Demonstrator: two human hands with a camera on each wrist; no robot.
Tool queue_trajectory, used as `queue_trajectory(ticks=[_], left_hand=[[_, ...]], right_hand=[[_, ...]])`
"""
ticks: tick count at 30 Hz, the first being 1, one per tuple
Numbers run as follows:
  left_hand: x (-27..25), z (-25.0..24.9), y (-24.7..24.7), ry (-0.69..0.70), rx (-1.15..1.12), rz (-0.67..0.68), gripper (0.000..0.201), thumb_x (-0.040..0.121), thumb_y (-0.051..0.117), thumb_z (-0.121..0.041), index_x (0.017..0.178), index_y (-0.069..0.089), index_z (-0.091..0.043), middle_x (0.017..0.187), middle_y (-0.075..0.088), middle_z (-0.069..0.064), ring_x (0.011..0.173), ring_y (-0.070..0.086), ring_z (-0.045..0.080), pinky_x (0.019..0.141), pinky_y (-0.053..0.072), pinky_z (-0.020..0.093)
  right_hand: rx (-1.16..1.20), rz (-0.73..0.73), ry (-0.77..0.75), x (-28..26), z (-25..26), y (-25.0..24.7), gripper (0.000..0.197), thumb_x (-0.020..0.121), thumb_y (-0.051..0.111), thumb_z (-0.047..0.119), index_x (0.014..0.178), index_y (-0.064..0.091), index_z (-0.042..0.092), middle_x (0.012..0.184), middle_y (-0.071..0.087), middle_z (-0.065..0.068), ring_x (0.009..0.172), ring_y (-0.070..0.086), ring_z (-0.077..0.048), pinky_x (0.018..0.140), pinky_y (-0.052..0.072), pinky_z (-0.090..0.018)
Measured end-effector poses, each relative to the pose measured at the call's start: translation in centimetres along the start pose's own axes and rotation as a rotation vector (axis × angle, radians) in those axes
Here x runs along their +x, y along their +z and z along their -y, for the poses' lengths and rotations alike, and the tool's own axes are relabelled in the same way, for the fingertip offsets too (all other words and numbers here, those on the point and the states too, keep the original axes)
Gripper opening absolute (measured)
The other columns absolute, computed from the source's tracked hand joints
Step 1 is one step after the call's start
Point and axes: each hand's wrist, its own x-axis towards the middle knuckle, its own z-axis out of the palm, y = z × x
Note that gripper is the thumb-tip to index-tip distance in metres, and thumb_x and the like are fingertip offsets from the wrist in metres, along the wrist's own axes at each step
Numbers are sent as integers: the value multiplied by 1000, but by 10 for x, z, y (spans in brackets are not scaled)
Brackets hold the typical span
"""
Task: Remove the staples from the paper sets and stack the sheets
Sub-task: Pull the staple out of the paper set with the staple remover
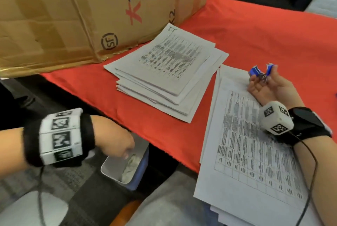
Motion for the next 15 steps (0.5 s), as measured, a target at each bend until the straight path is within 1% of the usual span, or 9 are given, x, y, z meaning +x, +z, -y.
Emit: queue_trajectory(ticks=[2, 4, 5, 7, 9, 10, 12, 13, 15], left_hand=[[-34, -23, -40, 98, -110, 19, 26, 95, 47, -36, 112, 61, -23, 112, 66, -4, 107, 59, 10, 96, 45, 27], [-57, -38, -87, 150, -155, -14, 15, 94, 49, -35, 96, 63, -27, 92, 70, -10, 89, 63, -1, 77, 46, 8], [-59, -42, -114, 154, -129, -116, 14, 94, 50, -36, 92, 61, -28, 86, 69, -11, 86, 63, 0, 75, 45, 9], [-48, -51, -163, 140, -80, -408, 15, 94, 49, -36, 101, 59, -26, 87, 68, -10, 90, 62, 9, 81, 46, 22], [-14, -63, -202, 170, -121, -674, 27, 95, 49, -35, 120, 52, -24, 103, 63, -8, 98, 57, 16, 87, 43, 28], [6, -70, -218, 212, -168, -744, 34, 96, 49, -35, 127, 47, -22, 112, 60, -6, 104, 55, 17, 89, 41, 27], [45, -87, -243, 256, -250, -768, 43, 97, 46, -38, 134, 43, -16, 127, 55, 1, 113, 52, 20, 90, 38, 25], [61, -96, -252, 253, -267, -746, 43, 98, 44, -40, 131, 45, -13, 126, 54, 5, 113, 52, 23, 86, 38, 25], [87, -112, -268, 225, -275, -695, 45, 98, 40, -44, 116, 55, -6, 112, 58, 20, 102, 56, 31, 76, 41, 30]], right_hand=[[85, 7, -31, 1, 4, -3, 60, 81, 65, 44, 123, 49, 4, 102, 60, -7, 87, 61, -14, 87, 49, -26], [197, 6, -73, 4, 6, -6, 57, 81, 64, 43, 118, 51, 2, 100, 61, -8, 85, 61, -16, 85, 49, -26], [239, -9, -105, 5, 10, -9, 52, 85, 62, 43, 114, 53, 1, 98, 61, -9, 84, 61, -17, 83, 49, -26], [275, -48, -130, 7, 12, -11, 45, 88, 59, 43, 102, 57, 1, 94, 62, -9, 79, 61, -17, 78, 49, -28], [271, -88, -126, 8, 13, -12, 40, 82, 63, 42, 92, 58, 4, 90, 62, -8, 71, 61, -17, 73, 47, -28], [266, -108, -120, 9, 12, -12, 40, 78, 65, 42, 91, 59, 6, 89, 61, -7, 68, 61, -16, 71, 46, -28], [272, -158, -106, 10, 11, -13, 40, 76, 66, 42, 94, 59, 7, 87, 59, -6, 67, 60, -15, 68, 45, -27], [283, -178, -102, 11, 12, -14, 40, 78, 66, 42, 95, 59, 7, 86, 59, -6, 68, 58, -16, 67, 45, -27], [304, -194, -97, 10, 12, -15, 38, 84, 64, 42, 97, 58, 7, 85, 58, -6, 70, 57, -16, 67, 45, -28]])
